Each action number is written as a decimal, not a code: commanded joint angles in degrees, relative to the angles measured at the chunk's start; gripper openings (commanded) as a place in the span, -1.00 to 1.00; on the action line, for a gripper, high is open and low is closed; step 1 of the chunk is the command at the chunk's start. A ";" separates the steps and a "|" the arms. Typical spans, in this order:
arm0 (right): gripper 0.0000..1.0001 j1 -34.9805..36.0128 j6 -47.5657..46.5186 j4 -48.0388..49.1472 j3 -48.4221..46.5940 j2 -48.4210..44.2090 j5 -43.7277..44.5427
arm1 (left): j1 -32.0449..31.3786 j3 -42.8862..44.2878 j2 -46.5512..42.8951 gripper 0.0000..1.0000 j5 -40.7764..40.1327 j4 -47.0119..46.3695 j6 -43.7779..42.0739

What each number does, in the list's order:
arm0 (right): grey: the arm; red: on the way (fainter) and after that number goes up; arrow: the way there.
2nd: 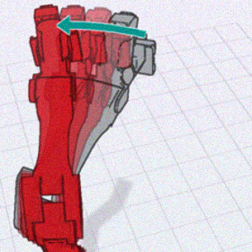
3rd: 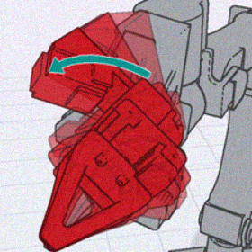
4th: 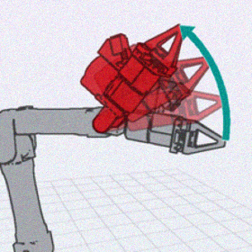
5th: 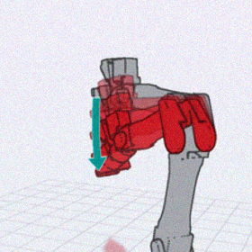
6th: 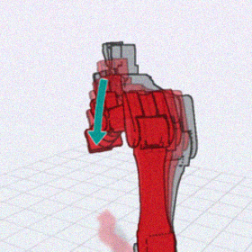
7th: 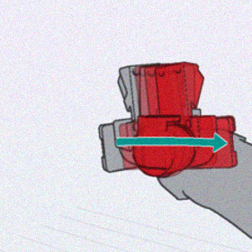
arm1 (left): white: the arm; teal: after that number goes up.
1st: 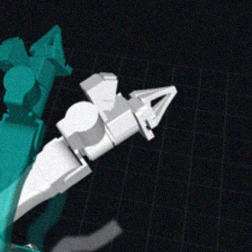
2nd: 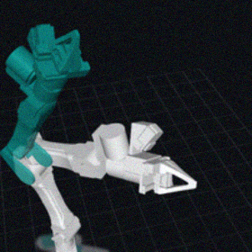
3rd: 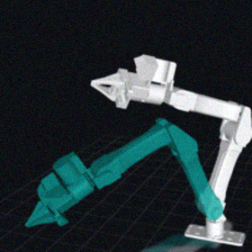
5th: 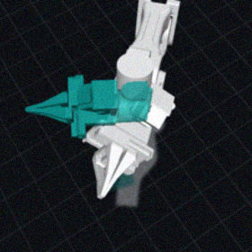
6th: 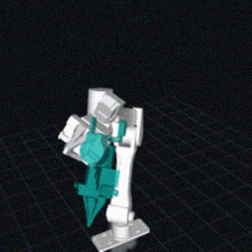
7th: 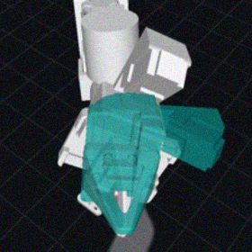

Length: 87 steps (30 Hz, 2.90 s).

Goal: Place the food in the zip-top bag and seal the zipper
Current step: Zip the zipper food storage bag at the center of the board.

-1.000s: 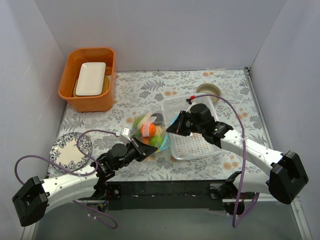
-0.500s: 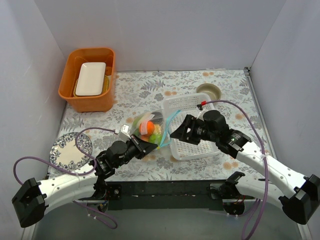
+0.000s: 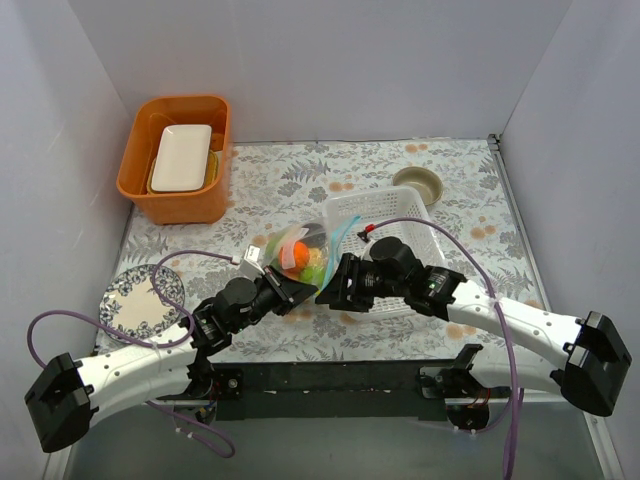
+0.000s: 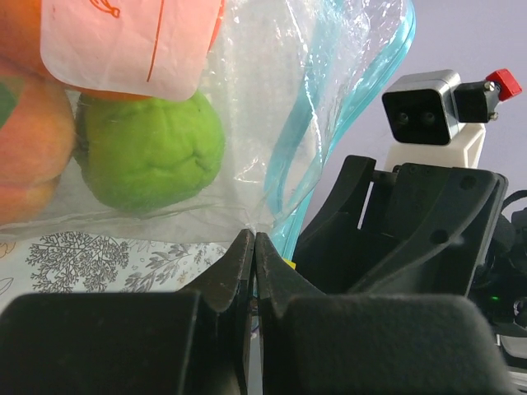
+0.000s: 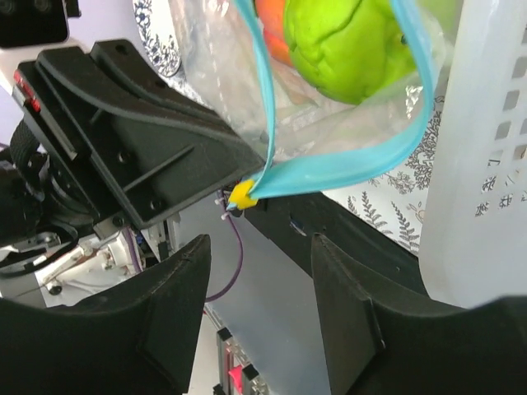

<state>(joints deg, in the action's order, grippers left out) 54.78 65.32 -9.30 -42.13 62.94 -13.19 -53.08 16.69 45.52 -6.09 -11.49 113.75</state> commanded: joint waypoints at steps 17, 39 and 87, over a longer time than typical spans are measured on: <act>0.01 0.32 0.69 6.40 -3.66 5.52 6.16 | -0.36 -0.08 0.36 -1.00 0.81 -0.73 -0.46; -0.91 0.41 1.65 6.92 -1.73 2.80 8.71 | -0.36 -2.88 -2.27 -0.60 1.43 -1.17 3.84; -0.95 -1.26 4.29 11.76 1.70 -0.27 12.93 | -0.36 -8.87 -4.74 -1.00 0.37 -5.39 10.35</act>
<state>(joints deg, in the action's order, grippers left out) 54.78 69.23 -1.45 -40.36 64.23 -4.62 -53.10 9.47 41.36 -5.50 -21.04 115.26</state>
